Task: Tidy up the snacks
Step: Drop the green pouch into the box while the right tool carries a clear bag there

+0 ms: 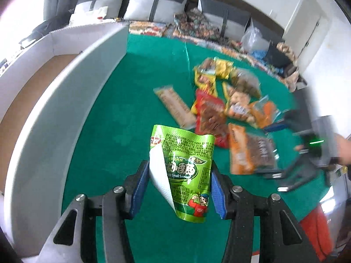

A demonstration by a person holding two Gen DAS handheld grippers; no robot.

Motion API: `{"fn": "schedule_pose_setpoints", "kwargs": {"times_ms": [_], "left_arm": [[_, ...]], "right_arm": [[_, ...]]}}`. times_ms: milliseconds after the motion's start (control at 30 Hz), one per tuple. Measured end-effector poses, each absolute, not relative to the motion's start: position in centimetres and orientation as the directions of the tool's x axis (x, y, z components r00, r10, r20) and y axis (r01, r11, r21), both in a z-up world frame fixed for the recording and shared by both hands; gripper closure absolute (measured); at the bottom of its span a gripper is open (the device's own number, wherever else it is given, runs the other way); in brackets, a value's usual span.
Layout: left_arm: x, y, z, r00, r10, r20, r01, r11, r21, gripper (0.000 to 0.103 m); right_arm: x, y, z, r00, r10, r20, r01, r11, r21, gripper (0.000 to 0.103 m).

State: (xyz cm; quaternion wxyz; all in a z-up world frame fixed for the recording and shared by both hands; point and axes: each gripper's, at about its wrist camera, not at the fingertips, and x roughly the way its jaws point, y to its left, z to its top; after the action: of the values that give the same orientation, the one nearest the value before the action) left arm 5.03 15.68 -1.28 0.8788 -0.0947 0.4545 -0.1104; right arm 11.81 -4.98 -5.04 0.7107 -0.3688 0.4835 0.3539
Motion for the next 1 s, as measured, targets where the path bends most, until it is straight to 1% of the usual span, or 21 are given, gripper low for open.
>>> {"fn": "schedule_pose_setpoints", "kwargs": {"times_ms": [33, 67, 100, 133, 167, 200, 233, 267, 300, 333, 433, 467, 500, 533, 567, 600, 667, 733, 833, 900, 1000], "left_arm": [[4.6, 15.9, -0.8, 0.571, -0.283, -0.771, 0.108, 0.956, -0.272, 0.052], [4.1, 16.3, -0.4, 0.579, -0.287, -0.763, 0.107, 0.955, -0.277, 0.052], [3.7, 16.5, -0.2, 0.583, -0.290, -0.759, 0.107, 0.953, -0.282, 0.052], [3.3, 16.8, -0.1, 0.586, -0.294, -0.755, 0.106, 0.952, -0.289, 0.052], [2.8, 17.3, 0.1, 0.589, -0.297, -0.752, 0.102, 0.950, -0.295, 0.052], [2.5, 17.6, 0.1, 0.591, -0.297, -0.750, 0.098, 0.949, -0.299, 0.052], [2.2, 18.2, 0.2, 0.592, -0.301, -0.748, 0.090, 0.947, -0.310, 0.052], [2.1, 18.7, 0.3, 0.593, -0.304, -0.746, 0.084, 0.944, -0.318, 0.052], [2.0, 19.2, 0.4, 0.595, -0.308, -0.742, 0.079, 0.942, -0.327, 0.052], [1.8, 20.0, 0.8, 0.602, -0.317, -0.733, 0.072, 0.936, -0.346, 0.052], [1.6, 22.0, 1.9, 0.623, -0.330, -0.709, 0.053, 0.922, -0.382, 0.052], [1.5, 22.7, 2.4, 0.634, -0.329, -0.700, 0.047, 0.920, -0.390, 0.052], [1.4, 23.4, 2.8, 0.643, -0.327, -0.693, 0.041, 0.918, -0.396, 0.052], [1.3, 24.2, 3.2, 0.653, -0.323, -0.685, 0.032, 0.915, -0.401, 0.052], [1.2, 24.9, 3.6, 0.663, -0.315, -0.679, 0.024, 0.916, -0.402, 0.051], [1.0, 25.8, 4.0, 0.676, -0.300, -0.673, 0.011, 0.917, -0.398, 0.051], [0.4, 27.4, 4.7, 0.698, -0.275, -0.661, -0.011, 0.919, -0.395, 0.051], [-0.1, 29.0, 5.2, 0.712, -0.258, -0.653, -0.032, 0.917, -0.397, 0.051], [-0.5, 31.6, 5.4, 0.720, -0.235, -0.652, -0.073, 0.910, -0.409, 0.051], [-0.5, 33.5, 5.7, 0.727, -0.209, -0.654, -0.102, 0.909, -0.403, 0.051], [-0.1, 36.6, 6.5, 0.732, -0.142, -0.667, -0.155, 0.918, -0.365, 0.051]], "right_arm": [[12.6, -4.4, -6.5, 0.250, 0.076, -0.965, -0.875, 0.444, -0.192, 0.007], [13.6, -4.6, -6.8, 0.198, 0.086, -0.976, -0.876, 0.462, -0.137, 0.006], [14.9, -5.0, -6.9, 0.151, 0.079, -0.985, -0.856, 0.509, -0.091, 0.009], [16.1, -5.6, -7.2, 0.118, 0.060, -0.991, -0.819, 0.570, -0.063, 0.008], [16.6, -6.3, -7.2, 0.099, 0.061, -0.993, -0.786, 0.617, -0.041, 0.013], [17.0, -7.3, -7.1, 0.081, 0.077, -0.994, -0.741, 0.671, -0.008, 0.027], [16.9, -7.9, -6.6, 0.108, 0.082, -0.991, -0.724, 0.690, -0.022, 0.035], [16.7, -8.6, -6.1, 0.131, 0.084, -0.988, -0.700, 0.714, -0.033, 0.042], [16.6, -9.5, -5.6, 0.126, 0.103, -0.987, -0.656, 0.755, -0.005, 0.048], [16.4, -10.8, -4.9, 0.124, 0.161, -0.979, -0.595, 0.802, 0.057, 0.053], [16.2, -13.4, -3.2, 0.135, 0.287, -0.948, -0.489, 0.852, 0.188, 0.064], [16.0, -14.2, -2.6, 0.144, 0.320, -0.937, -0.461, 0.859, 0.223, 0.070], [16.0, -14.8, -2.1, 0.153, 0.346, -0.926, -0.439, 0.863, 0.250, 0.075], [16.0, -15.5, -1.5, 0.165, 0.376, -0.912, -0.412, 0.866, 0.283, 0.076], [16.0, -15.9, -1.3, 0.174, 0.384, -0.907, -0.396, 0.870, 0.292, 0.079], [15.9, -16.2, -1.2, 0.186, 0.390, -0.902, -0.373, 0.877, 0.302, 0.084], [16.2, -17.2, -1.0, 0.212, 0.409, -0.887, -0.312, 0.889, 0.335, 0.087], [15.7, -16.9, -1.2, 0.217, 0.478, -0.851, -0.246, 0.870, 0.426, 0.087], [15.5, -17.0, -1.4, 0.223, 0.545, -0.808, -0.171, 0.838, 0.518, 0.087], [15.1, -17.3, -1.4, 0.227, 0.610, -0.759, -0.119, 0.791, 0.600, 0.087], [14.2, -16.2, 0.9, 0.224, 0.743, -0.631, -0.106, 0.662, 0.742, 0.087]]}}
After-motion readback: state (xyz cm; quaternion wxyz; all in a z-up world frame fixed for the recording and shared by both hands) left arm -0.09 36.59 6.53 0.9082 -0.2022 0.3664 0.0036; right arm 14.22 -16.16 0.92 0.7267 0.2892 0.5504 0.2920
